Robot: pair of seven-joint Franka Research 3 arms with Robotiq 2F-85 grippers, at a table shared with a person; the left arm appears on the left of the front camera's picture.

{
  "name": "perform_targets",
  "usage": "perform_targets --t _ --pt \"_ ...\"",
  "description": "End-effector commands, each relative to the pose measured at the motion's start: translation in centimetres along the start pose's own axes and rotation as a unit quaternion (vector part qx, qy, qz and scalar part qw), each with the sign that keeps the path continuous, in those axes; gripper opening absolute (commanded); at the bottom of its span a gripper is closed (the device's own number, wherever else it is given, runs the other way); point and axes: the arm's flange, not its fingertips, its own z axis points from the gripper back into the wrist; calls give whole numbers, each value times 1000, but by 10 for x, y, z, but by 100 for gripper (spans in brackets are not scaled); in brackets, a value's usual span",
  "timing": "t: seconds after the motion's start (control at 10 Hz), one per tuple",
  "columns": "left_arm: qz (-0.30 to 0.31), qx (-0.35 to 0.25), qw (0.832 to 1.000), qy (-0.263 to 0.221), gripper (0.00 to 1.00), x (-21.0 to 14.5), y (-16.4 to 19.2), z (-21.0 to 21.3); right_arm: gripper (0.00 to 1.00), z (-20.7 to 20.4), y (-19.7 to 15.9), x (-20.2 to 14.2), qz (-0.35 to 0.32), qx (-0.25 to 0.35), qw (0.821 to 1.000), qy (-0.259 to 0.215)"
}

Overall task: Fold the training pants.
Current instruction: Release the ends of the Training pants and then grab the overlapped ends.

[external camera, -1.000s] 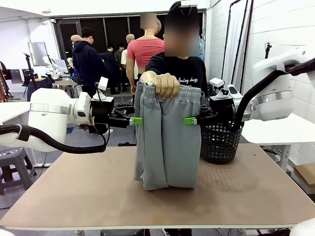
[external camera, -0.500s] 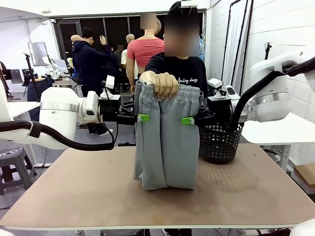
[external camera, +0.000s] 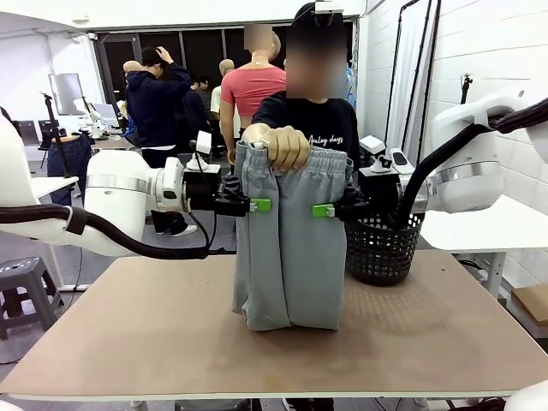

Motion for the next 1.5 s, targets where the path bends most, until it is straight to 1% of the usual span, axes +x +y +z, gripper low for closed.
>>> perform_targets --t 0.0,0.1,0.3,0.5,0.6,0.8,1.0,1.1,1.4 --pt "-3 17 1000 -1 100 -3 5 -14 96 -13 -6 -1 10 -10 1000 -18" --pt "-5 13 1000 -7 100 -4 7 -16 96 -15 -9 1 11 -13 1000 -16" --pt "-17 7 999 -36 100 2 5 -23 96 -13 -9 4 2 -11 1000 -16" --pt "-21 19 999 -45 100 7 8 -24 96 -13 -15 10 -3 -12 1000 -21" --pt "-16 19 999 -38 81 6 7 -25 84 -12 -16 14 -3 -15 1000 -22" --pt "-9 17 999 -29 44 2 10 -24 44 -6 -20 23 2 -22 999 -24" --pt "-4 15 999 -29 7 3 8 -25 4 -2 -20 23 -5 -28 999 -22" --pt "-4 18 999 -30 0 3 9 -27 0 -1 -21 23 -10 -27 999 -19" --pt "-1 24 999 -41 0 3 9 -24 0 0 -22 21 -31 -18 999 -12"
